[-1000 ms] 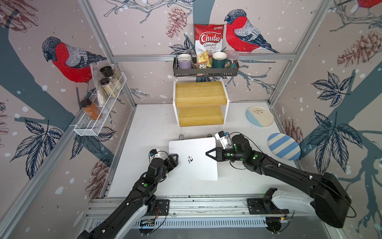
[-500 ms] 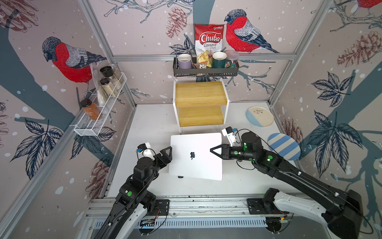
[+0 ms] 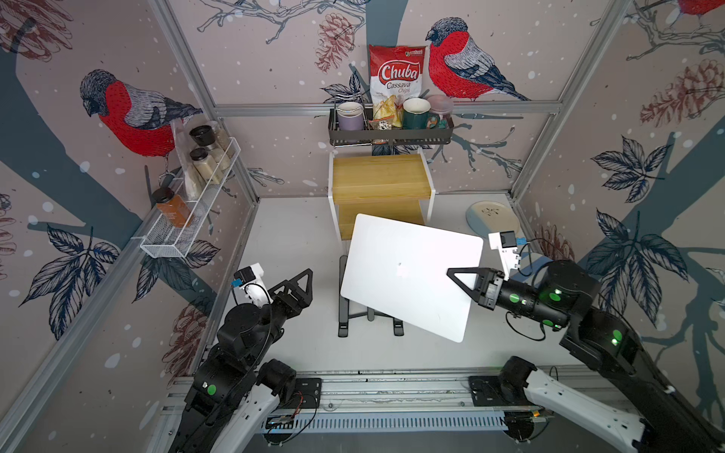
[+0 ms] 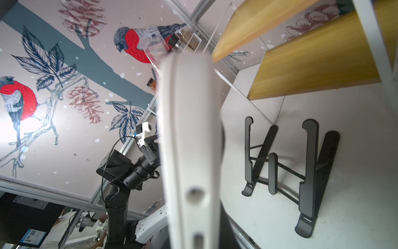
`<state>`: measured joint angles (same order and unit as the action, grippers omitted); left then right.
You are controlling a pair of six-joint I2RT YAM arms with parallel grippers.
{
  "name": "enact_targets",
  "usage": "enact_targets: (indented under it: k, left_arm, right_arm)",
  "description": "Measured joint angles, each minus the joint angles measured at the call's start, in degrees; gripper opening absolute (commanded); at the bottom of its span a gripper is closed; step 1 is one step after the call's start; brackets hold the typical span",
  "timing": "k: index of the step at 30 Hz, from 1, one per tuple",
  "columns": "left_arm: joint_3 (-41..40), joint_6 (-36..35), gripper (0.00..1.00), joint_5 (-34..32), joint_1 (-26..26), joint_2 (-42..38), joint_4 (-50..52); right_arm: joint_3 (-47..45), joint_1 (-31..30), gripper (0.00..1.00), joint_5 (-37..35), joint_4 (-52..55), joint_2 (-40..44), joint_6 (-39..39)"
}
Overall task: Close the laptop lid and set it aside
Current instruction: Pick up the laptop from the computer stand, then place the laptop on the shelf.
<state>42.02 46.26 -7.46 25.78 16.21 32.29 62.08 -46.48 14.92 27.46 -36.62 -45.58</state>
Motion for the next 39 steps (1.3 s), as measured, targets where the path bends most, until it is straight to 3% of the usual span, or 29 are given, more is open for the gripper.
enact_targets:
  k: [10, 21, 27, 39]
  left_arm:
    - [1.0, -0.2, 0.95, 2.2, 0.0, 3.2, 1.2]
    - [5.2, -4.8, 0.94, 8.9, 0.0, 10.9, 1.9]
    - [5.6, -8.6, 0.95, 8.8, 0.0, 12.1, 5.5]
    - [4.2, -12.2, 0.96, 8.9, 0.0, 11.8, 6.5]
  right_arm:
    - [6.2, 0.0, 0.0, -8.8, -4.8, 0.6, -5.6]
    - [16.2, 0.0, 0.0, -21.3, -10.1, -12.3, -9.3]
    - [15.4, -0.9, 0.0, -26.7, -11.5, -13.6, -13.9]
    - [12.9, -9.1, 0.0, -47.8, -17.7, -15.0, -19.8]
